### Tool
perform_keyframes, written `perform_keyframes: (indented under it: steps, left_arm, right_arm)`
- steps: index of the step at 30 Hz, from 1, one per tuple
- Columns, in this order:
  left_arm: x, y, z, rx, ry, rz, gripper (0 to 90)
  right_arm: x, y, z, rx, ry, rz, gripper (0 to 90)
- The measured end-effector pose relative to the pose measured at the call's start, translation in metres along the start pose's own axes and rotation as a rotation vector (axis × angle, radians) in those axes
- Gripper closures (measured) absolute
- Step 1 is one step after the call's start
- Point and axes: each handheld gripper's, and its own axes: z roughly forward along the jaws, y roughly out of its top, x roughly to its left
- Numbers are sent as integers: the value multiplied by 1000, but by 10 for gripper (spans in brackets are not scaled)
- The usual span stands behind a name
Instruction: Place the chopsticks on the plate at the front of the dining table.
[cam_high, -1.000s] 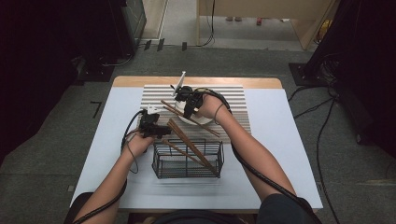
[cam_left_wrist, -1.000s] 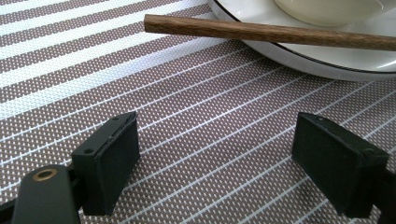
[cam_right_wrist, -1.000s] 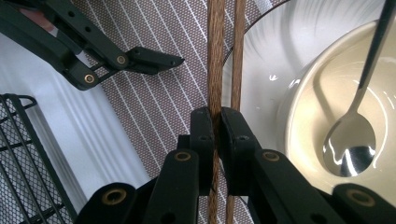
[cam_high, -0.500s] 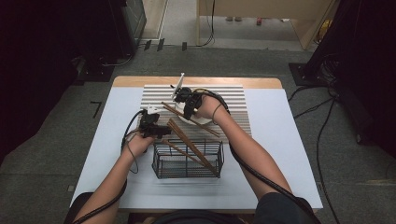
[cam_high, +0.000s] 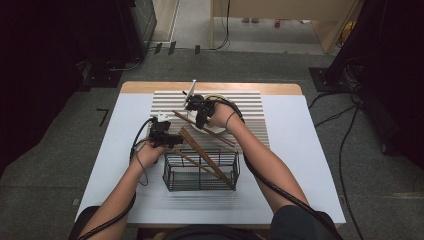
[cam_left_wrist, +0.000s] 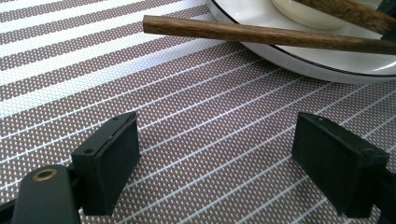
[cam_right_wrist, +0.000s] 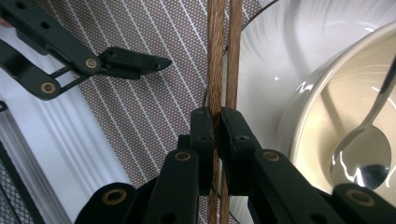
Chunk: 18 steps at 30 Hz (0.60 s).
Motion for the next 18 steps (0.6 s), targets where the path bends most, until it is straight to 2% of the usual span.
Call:
perform_keyframes:
  steps: [18]
  left_arm:
    - [0, 0, 0, 1, 1, 2, 153]
  right_arm:
    - [-1, 2, 7, 18, -6, -6, 856]
